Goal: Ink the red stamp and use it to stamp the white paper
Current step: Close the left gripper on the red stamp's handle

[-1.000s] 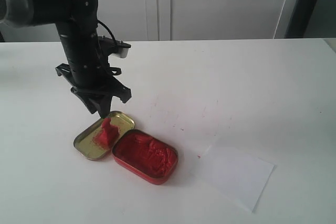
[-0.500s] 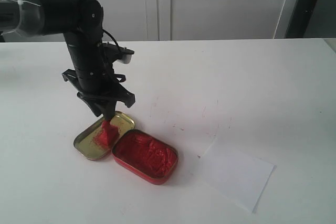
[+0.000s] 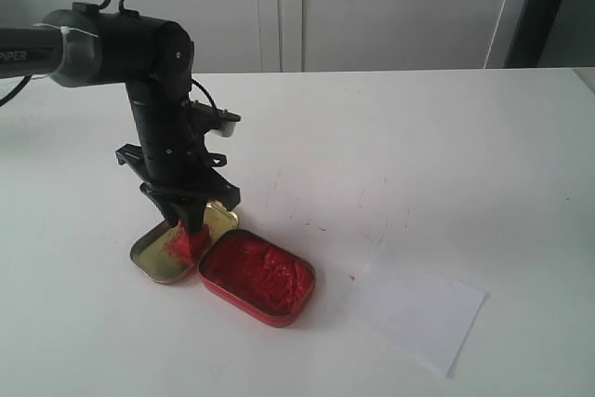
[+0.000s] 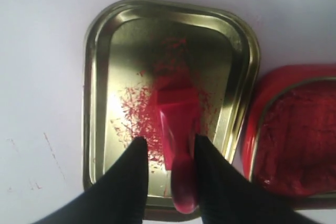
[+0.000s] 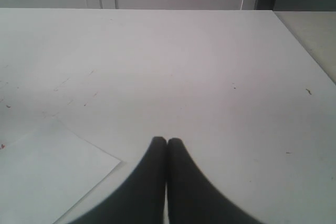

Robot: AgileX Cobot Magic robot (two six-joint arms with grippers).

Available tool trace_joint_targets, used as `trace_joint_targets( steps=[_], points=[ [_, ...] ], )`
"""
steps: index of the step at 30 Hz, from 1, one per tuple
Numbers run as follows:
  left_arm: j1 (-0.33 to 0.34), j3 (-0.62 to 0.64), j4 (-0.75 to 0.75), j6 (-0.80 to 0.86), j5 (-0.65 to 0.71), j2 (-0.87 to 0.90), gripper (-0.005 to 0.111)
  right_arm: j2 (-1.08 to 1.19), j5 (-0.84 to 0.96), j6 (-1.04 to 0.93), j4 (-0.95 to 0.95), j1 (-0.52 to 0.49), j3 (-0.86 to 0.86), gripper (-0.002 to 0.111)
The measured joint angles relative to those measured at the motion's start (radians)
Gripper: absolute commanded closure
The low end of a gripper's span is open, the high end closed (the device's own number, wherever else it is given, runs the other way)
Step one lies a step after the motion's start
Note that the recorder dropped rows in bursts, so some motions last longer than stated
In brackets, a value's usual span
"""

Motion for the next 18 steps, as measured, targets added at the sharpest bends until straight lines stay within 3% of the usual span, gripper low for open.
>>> trace_joint_targets(
  steps=[13,14,18],
  points=[
    [0.000,-0.005,-0.006,0.000,0.007,0.033,0.073,0.000,0.000,0.000,0.000,0.000,0.000,0.108],
    [0.000,-0.005,-0.006,0.000,0.007,0.033,0.075,0.000,0.000,0.000,0.000,0.000,0.000,0.108],
    [-0.001,-0.008,-0.019,-0.002,0.013,0.033,0.104,0.000,0.000,0.000,0.000,0.000,0.000,0.108]
  ],
)
